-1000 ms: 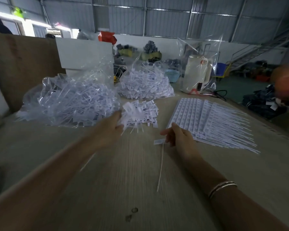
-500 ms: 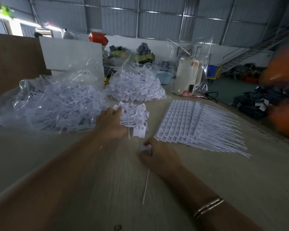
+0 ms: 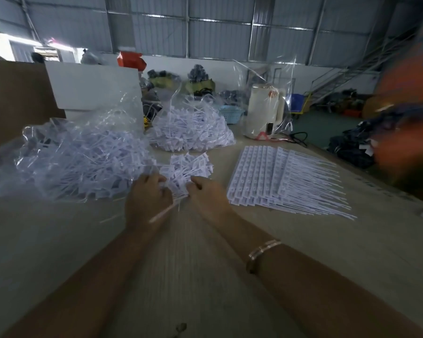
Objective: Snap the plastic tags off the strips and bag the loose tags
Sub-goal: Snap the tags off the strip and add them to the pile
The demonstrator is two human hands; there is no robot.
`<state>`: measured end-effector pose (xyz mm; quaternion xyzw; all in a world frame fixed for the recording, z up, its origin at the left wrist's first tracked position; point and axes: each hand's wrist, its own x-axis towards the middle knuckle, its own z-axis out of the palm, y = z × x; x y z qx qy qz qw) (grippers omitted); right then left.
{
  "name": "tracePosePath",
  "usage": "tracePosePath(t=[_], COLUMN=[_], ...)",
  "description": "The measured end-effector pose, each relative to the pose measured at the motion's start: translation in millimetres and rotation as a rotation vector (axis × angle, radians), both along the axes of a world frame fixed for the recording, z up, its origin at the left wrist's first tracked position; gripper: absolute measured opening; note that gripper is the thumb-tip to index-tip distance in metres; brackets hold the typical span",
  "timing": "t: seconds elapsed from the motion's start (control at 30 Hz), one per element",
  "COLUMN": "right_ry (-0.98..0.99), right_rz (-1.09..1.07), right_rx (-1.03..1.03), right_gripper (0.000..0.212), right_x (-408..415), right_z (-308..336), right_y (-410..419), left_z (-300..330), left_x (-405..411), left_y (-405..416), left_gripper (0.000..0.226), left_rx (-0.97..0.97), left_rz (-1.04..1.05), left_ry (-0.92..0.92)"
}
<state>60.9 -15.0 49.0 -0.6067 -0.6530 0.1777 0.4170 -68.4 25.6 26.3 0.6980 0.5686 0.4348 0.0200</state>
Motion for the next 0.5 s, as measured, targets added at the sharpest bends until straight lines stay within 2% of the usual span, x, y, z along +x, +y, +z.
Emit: tracePosePath(t=[0.1,0.17,0.27,0.37,0.43,0.5], right_ry=[-0.448,-0.557,-0.344,-0.038,0.037,0.052], right_rz=[0.054,0.029,0.023,0.037,0.017,0.003], right_rx=[-0.112,-0.114,-0.017,0.006,0.058,0.092], right_gripper=[0.03,0.037,0.033,0.039,0.039,0.037], right_x=[-14.7,-23.0,-21.0,-2.7,9.1,14.2], right_z=[-12.9,-28.1,-37.2,-35.3,-34.1,-32.4], right_y=[25.5,32.4,35.3,31.0,26.4,22.6], left_z=[8.0,8.3,5.7,-7.3,-19.5,-25.9], left_x=[-5.6,-8.1,-11.3,-12.8,-14.1,-15.9], left_y=[-8.2,-13.9,-15.0,-9.7,-5.3,-1.9], left_gripper=[0.025,0.024,0.033,0.056,0.065,0.06], left_rx=[0.124,0.179,0.128,-0.093,-0.193,-0.223], left_rz=[0.045,0.004,-0.034,-0.109,-0.143,-0.129], left_ry=[-0.163,-0.115,0.139,0.443,0.561,0.602])
